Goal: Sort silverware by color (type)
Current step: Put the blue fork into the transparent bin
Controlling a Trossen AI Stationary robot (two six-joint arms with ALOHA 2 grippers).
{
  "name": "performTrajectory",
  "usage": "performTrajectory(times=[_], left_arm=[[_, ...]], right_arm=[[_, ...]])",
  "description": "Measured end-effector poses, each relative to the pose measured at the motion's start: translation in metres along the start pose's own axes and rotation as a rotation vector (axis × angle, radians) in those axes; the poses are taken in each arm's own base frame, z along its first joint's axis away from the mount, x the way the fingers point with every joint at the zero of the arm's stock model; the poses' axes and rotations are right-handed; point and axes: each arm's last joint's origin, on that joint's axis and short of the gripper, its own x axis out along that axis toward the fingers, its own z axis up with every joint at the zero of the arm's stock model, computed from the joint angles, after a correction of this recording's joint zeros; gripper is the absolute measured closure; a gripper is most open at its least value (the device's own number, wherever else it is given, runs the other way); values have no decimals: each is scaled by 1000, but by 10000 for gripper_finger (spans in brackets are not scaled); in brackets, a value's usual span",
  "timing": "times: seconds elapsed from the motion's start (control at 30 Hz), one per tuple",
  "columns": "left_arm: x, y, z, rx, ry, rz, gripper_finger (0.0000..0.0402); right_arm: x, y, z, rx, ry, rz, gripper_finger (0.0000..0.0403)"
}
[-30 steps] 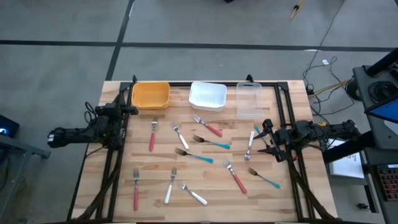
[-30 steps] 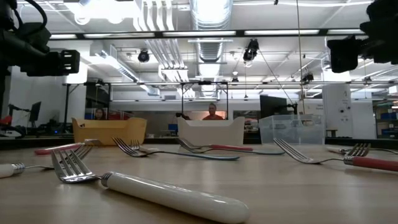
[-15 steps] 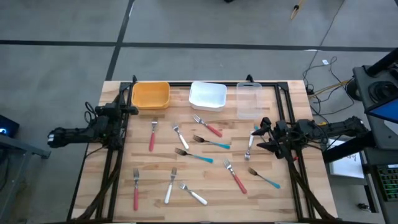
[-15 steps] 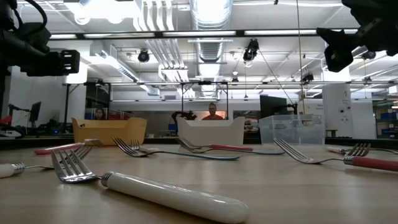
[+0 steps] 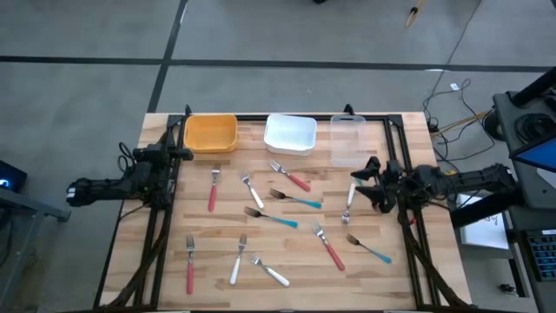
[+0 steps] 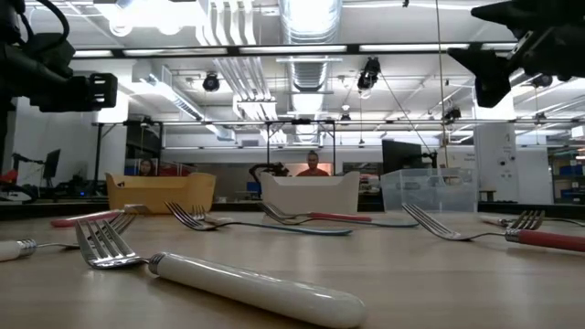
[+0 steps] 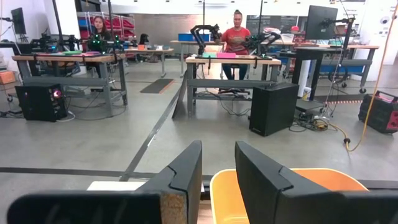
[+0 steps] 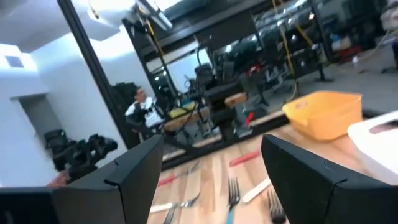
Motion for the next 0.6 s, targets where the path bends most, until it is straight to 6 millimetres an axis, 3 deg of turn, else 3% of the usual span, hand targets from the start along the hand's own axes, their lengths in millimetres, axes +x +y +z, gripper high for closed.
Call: performTrajectory(times=[0.2, 0.6], left_arm=[[0, 0, 0, -1, 0, 0, 324], [0, 0, 0, -36, -4, -15, 324]], right_arm=[[0, -4, 11, -86, -97, -36, 138], [5, 0, 36, -140, -129, -78, 138]])
